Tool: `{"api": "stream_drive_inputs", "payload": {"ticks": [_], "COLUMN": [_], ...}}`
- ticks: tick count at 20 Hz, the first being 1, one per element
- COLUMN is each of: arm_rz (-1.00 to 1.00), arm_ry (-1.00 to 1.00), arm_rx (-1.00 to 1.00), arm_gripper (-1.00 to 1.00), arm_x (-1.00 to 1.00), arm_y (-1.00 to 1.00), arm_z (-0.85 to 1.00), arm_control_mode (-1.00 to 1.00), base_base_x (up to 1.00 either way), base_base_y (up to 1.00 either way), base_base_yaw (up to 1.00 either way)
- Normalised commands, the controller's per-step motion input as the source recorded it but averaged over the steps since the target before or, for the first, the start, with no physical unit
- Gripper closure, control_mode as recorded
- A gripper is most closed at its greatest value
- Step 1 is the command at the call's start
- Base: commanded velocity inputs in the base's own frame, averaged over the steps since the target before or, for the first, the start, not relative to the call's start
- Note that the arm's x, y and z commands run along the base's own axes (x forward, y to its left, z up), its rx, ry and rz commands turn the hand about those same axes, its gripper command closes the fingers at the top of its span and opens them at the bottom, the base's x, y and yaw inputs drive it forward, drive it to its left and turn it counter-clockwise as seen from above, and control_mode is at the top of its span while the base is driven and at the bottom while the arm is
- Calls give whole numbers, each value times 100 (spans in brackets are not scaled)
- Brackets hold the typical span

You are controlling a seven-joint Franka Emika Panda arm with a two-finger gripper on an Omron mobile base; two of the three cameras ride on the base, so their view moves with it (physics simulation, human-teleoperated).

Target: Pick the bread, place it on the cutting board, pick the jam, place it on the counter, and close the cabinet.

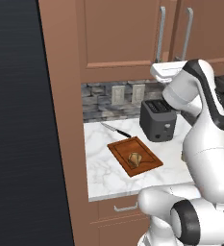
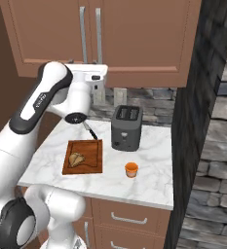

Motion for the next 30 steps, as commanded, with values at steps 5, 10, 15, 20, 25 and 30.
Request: {"api": "stream_drive_inputs", "payload": {"ticks": [5, 10, 15, 20, 25, 30], "arm_rz": [-1, 0, 0, 0, 0, 0], "arm_ry": [-1, -1, -1, 0, 0, 0], "arm_rx": [0, 0, 0, 0, 0, 0], "arm_gripper": [-100, -100, -100, -100, -100, -100], "arm_x": [33, 32, 30, 27, 23, 24], "arm_y": [6, 8, 8, 6, 6, 1], "arm_z": [0, 0, 0, 0, 2, 0], "arm_control_mode": [-100, -100, -100, -100, -100, -100], "base_base_x": [0, 0, 0, 0, 0, 0], "base_base_y": [0, 0, 0, 0, 0, 0], "base_base_yaw": [0, 0, 0, 0, 0, 0]}}
